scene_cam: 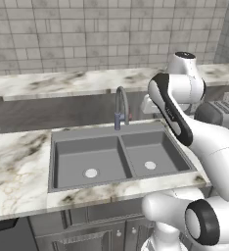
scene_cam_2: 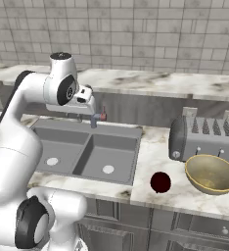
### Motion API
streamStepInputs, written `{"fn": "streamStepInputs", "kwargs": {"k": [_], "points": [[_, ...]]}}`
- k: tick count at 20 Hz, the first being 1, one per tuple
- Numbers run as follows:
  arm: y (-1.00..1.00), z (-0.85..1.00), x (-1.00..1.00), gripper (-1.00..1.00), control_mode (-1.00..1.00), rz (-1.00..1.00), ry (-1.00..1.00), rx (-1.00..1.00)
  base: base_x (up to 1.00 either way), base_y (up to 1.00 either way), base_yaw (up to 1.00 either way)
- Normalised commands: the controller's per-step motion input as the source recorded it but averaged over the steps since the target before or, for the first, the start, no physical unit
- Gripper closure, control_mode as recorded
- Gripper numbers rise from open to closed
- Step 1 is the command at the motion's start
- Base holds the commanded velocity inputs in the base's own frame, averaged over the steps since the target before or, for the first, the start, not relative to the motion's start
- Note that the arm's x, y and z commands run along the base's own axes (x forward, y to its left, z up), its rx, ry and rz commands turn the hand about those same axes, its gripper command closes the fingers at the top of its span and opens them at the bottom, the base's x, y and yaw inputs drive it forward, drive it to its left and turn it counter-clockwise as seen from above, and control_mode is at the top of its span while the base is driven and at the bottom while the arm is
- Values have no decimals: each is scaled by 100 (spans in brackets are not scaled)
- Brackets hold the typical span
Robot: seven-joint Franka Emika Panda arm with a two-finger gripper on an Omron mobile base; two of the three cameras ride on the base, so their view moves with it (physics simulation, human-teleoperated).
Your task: Pick the mug and place it in the sink. Pick the bowl and place it in the open cabinet and then close the cabinet.
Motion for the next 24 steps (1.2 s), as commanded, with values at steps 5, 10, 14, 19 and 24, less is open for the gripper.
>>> {"fn": "streamStepInputs", "kwargs": {"k": [5,10,14,19,24], "points": [[-7,0,-36,-100,-100,-2,0,0,0,0,0],[-26,-2,-56,-100,-100,-9,-1,0,0,0,0],[-33,-17,-37,-100,-100,-7,0,0,0,0,0],[-48,-20,-20,-100,-100,-7,0,0,0,0,0],[-52,-13,-33,-100,-100,-6,0,0,0,0,0]]}}
